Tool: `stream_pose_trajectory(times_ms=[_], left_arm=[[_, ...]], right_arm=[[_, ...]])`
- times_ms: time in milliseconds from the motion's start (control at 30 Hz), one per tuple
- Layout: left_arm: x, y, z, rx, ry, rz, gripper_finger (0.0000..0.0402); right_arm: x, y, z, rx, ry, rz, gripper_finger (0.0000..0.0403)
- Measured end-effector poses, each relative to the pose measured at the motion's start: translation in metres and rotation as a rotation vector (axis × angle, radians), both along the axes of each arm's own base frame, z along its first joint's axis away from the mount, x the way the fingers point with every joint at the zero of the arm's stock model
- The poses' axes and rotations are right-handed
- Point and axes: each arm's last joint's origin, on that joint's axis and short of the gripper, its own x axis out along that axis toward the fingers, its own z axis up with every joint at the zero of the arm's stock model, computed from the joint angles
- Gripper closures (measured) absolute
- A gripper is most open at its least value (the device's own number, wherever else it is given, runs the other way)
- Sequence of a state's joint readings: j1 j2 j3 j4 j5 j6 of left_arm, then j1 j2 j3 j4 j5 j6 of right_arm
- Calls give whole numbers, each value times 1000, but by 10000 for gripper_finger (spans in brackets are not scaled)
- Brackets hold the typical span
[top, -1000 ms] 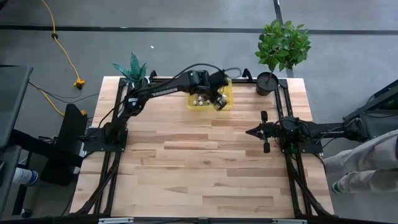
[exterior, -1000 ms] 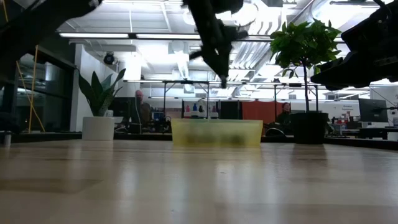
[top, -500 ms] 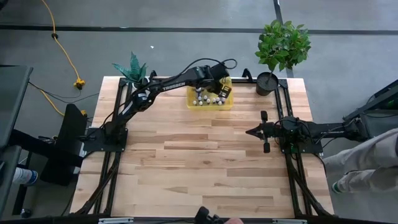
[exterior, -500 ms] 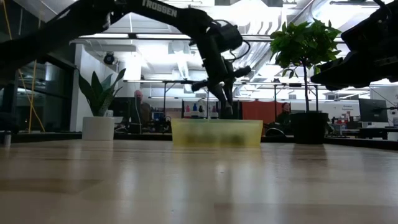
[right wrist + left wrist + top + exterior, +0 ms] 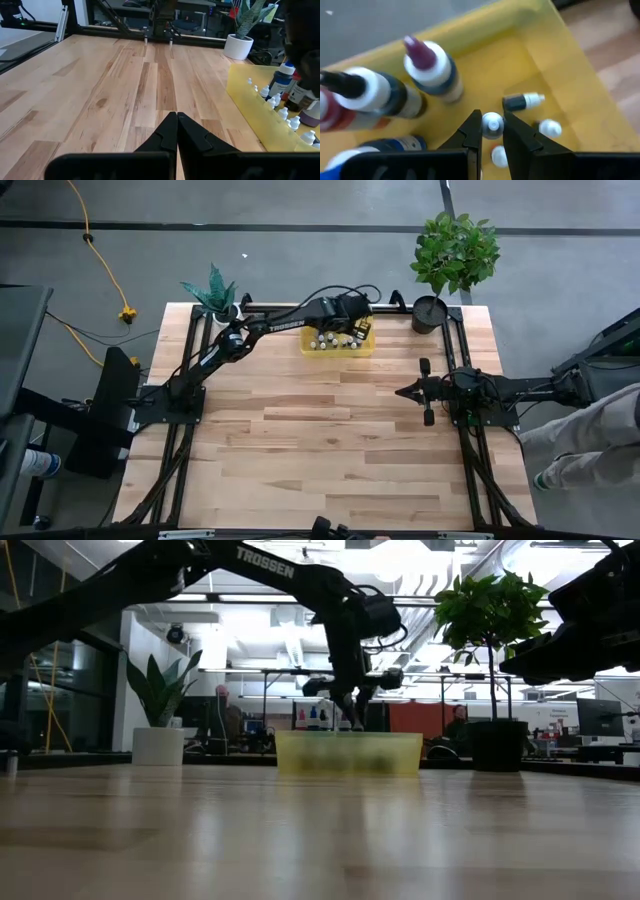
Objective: Pick & Place food coloring
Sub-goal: Put the small brown food coloring bottle into the yellow bin
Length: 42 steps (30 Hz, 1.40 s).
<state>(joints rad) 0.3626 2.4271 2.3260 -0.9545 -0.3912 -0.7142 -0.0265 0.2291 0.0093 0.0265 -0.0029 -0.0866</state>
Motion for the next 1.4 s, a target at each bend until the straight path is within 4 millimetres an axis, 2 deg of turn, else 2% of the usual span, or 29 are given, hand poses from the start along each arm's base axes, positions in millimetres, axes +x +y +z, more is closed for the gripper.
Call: stream_pose_trajectory(times_ms=[467,1000,1233,1400], left_arm=[[12,-8,-31,17,27,67,355],[14,-5,-30,20,-18,94,355],[15,-3,-36,-24,-31,79,355],[17,-3,-36,-37,-60,70,332]], right_arm=[[0,0,0,0,0,0,402],[0,0,0,0,0,0,402],[0,0,0,0,0,0,402],[0,0,0,0,0,0,402]])
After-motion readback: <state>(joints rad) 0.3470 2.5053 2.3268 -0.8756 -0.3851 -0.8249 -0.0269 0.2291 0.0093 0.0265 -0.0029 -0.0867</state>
